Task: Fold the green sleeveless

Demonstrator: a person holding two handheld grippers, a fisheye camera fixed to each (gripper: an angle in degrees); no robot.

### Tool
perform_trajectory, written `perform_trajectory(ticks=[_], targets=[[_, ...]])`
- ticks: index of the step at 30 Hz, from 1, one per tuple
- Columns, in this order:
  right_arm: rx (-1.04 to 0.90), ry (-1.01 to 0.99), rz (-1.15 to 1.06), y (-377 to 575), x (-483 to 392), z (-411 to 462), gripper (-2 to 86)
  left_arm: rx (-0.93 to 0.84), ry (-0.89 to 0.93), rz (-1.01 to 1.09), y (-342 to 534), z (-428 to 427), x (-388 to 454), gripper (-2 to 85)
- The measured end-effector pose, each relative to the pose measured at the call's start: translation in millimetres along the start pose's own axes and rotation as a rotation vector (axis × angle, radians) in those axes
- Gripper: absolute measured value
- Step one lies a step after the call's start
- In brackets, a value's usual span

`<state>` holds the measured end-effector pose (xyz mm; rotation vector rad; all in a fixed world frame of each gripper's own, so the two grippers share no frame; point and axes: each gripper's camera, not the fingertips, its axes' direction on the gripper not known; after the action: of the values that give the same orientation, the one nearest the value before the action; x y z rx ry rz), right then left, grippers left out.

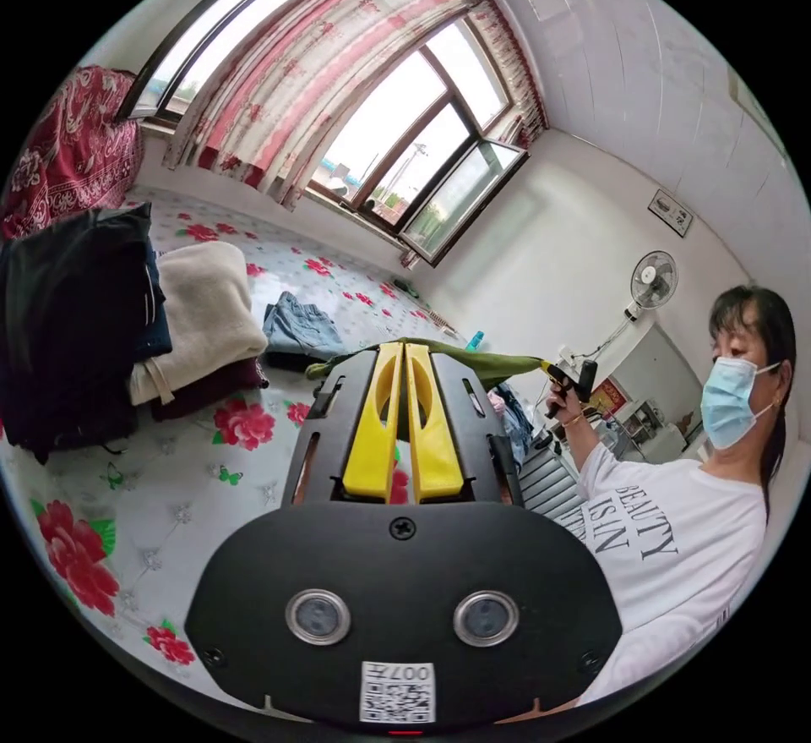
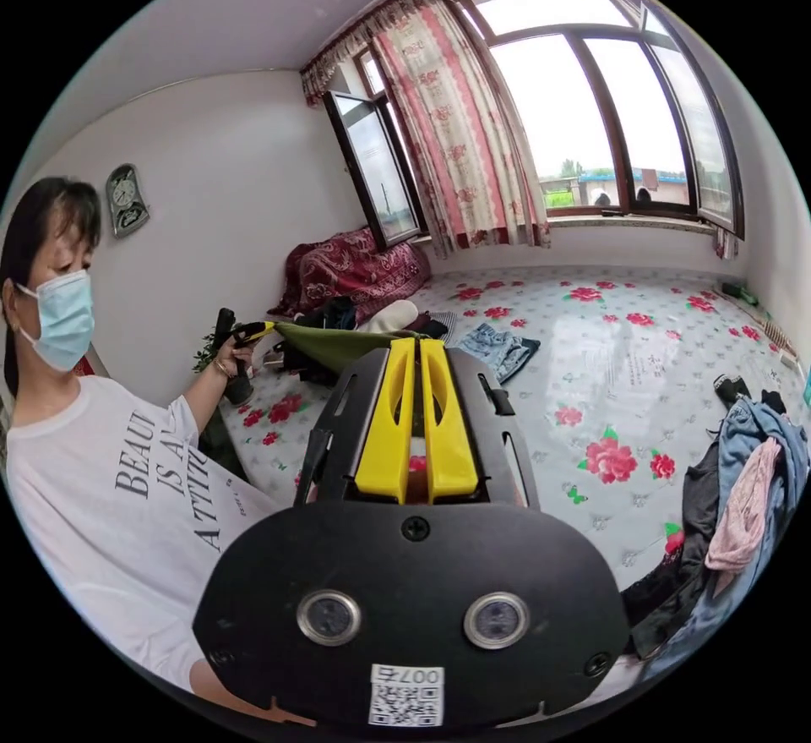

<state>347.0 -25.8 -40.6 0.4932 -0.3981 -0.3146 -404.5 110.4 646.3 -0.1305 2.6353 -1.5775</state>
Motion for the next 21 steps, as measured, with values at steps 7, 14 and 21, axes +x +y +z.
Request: perform_trajectory(ticks=[7, 14, 21], targets=[[-0.189, 0.005, 0.09, 85, 14, 32, -0.3, -0.148, -0.078, -0.06, 100, 14, -31, -1.0], [-0.447, -0.022, 0.338, 185, 43, 88, -0.3, -0.302, -0.07, -0.344, 210, 40, -86, -1.0], [-0.39, -0.104, 0.468, 194, 58, 66, -0.3, -0.276, -0.017, -0.348, 209, 26, -82, -1.0]])
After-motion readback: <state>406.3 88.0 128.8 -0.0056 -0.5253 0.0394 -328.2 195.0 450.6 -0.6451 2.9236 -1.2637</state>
